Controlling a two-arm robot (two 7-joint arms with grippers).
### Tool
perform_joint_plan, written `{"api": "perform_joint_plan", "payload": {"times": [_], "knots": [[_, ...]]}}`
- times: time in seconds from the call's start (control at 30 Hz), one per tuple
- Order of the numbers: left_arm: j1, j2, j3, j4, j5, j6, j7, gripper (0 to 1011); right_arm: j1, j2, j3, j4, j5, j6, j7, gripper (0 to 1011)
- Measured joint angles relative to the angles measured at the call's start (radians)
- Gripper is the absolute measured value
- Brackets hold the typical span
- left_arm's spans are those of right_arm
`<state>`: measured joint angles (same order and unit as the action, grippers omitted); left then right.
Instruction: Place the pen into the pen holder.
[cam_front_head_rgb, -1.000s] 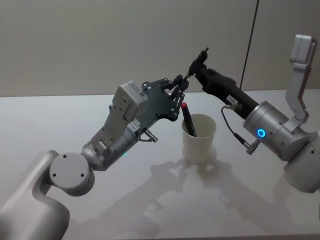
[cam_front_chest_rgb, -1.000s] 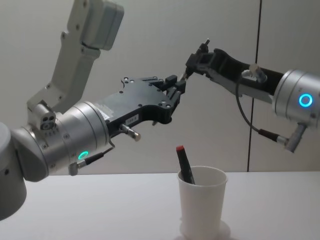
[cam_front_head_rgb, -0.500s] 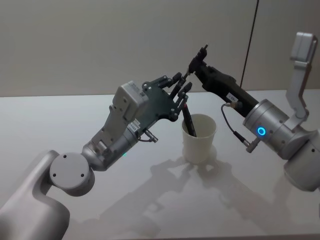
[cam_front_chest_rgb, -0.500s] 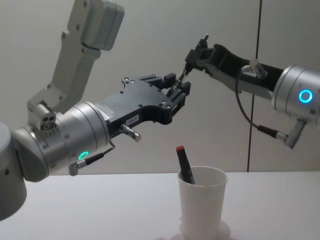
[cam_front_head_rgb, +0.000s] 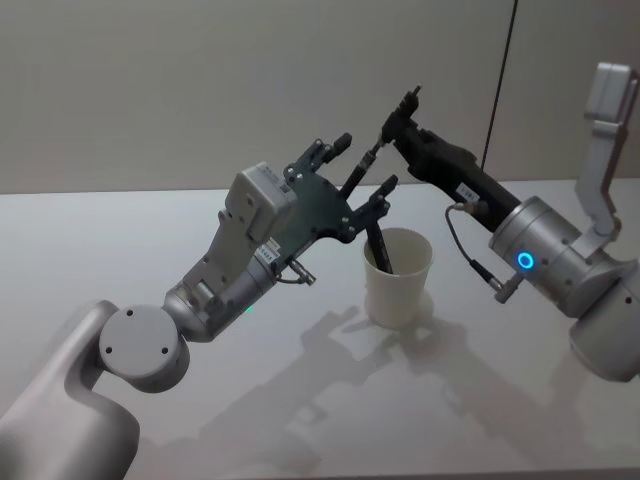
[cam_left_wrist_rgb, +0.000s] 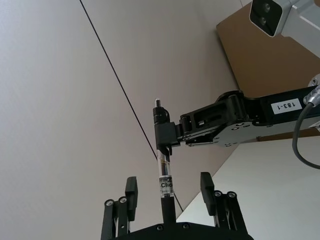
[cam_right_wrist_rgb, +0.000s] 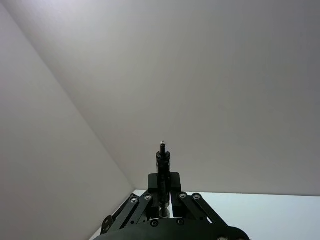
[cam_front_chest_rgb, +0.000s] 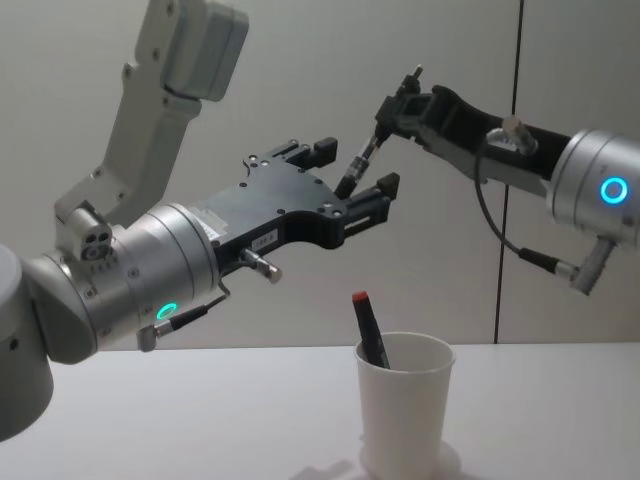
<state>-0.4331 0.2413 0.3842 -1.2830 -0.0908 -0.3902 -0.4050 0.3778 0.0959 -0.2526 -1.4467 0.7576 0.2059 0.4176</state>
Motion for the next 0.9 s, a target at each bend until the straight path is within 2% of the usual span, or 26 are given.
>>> {"api": "perform_joint_plan", "payload": {"times": [0.17, 0.3, 0.53, 0.9], "knots": [[0.000, 0.000, 0.000, 0.000, 0.000, 0.000, 0.000, 928, -0.001, 0.006, 0.001, 0.000, -0.014, -0.019, -0.010, 125], [0.000, 0.000, 0.000, 0.000, 0.000, 0.000, 0.000, 1003, -0.004, 0.012, 0.003, 0.000, -0.029, -0.040, -0.020, 125], [0.000, 0.000, 0.000, 0.000, -0.001, 0.000, 0.000, 999, -0.012, 0.026, 0.010, -0.003, -0.066, -0.087, -0.039, 125], [0.000, 0.000, 0.000, 0.000, -0.001, 0.000, 0.000, 1000, -0.036, 0.054, 0.018, -0.008, -0.174, -0.187, -0.079, 125]]}}
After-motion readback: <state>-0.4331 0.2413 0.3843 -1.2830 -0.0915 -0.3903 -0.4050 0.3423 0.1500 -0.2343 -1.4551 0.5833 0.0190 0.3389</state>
